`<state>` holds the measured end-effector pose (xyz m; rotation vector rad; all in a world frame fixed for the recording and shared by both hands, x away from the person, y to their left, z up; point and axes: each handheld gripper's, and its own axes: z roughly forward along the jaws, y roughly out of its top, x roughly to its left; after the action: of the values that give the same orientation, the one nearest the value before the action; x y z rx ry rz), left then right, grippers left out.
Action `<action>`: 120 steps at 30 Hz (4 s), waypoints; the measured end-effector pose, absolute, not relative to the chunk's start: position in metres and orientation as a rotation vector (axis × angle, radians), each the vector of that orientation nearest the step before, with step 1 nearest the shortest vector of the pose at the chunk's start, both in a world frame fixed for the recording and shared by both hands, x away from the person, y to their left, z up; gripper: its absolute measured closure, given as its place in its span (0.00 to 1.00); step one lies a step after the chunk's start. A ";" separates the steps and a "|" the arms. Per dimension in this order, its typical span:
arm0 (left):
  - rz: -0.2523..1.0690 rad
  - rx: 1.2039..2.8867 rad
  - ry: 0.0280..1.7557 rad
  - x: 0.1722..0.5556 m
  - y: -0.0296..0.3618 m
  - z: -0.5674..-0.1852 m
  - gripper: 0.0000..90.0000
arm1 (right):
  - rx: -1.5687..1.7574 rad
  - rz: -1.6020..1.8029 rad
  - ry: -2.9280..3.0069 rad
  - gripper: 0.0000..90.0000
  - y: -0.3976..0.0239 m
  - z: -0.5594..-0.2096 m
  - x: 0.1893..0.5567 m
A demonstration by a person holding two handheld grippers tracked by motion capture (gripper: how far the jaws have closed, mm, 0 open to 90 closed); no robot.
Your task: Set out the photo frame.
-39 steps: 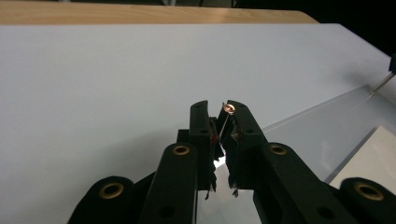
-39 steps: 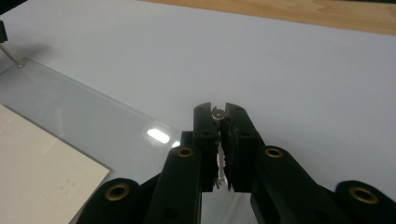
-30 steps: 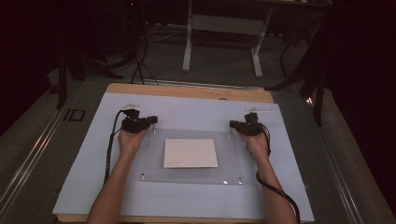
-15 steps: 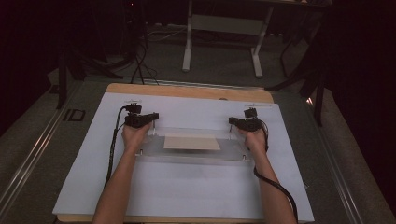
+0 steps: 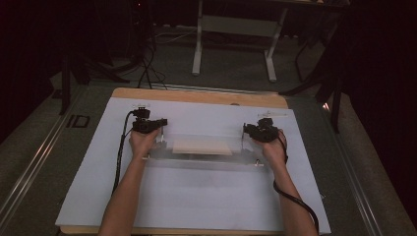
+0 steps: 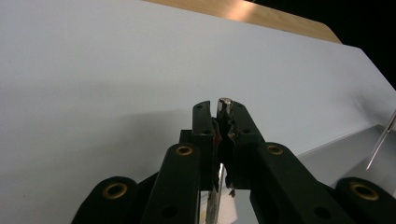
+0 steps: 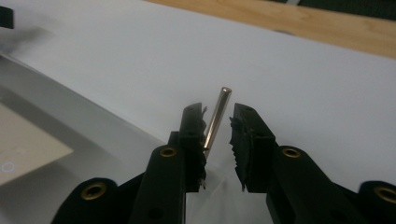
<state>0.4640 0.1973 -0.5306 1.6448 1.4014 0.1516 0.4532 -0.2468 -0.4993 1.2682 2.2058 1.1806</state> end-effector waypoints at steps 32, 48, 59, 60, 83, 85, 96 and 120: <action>0.135 1.629 1.410 0.465 0.198 -0.532 0.93 | 1.009 1.149 2.236 0.74 -0.277 -0.510 0.376; 0.130 1.623 1.410 0.465 0.198 -0.532 0.93 | 0.885 1.149 2.287 0.67 -0.268 -0.513 0.369; 0.121 1.620 1.412 0.465 0.198 -0.532 0.93 | 0.784 1.200 2.250 0.56 -0.262 -0.508 0.366; 0.120 1.619 1.413 0.465 0.198 -0.532 0.93 | 0.770 1.206 2.248 0.56 -0.261 -0.508 0.366; 0.081 1.565 1.411 0.464 0.201 -0.536 0.91 | 0.710 1.284 2.268 0.55 -0.252 -0.509 0.370; 0.084 1.559 1.405 0.464 0.202 -0.538 0.89 | 0.720 1.287 2.269 0.55 -0.252 -0.508 0.370; 0.146 1.607 1.388 0.457 0.206 -0.536 0.76 | 0.718 1.289 2.275 0.55 -0.252 -0.509 0.370; 0.276 1.745 1.151 0.401 0.229 -0.521 0.66 | 0.741 1.288 2.284 0.55 -0.252 -0.505 0.372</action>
<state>0.4012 0.2285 -0.5210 1.7453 1.1511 0.2757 0.3724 -0.2518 -0.5051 0.7408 2.2836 1.2877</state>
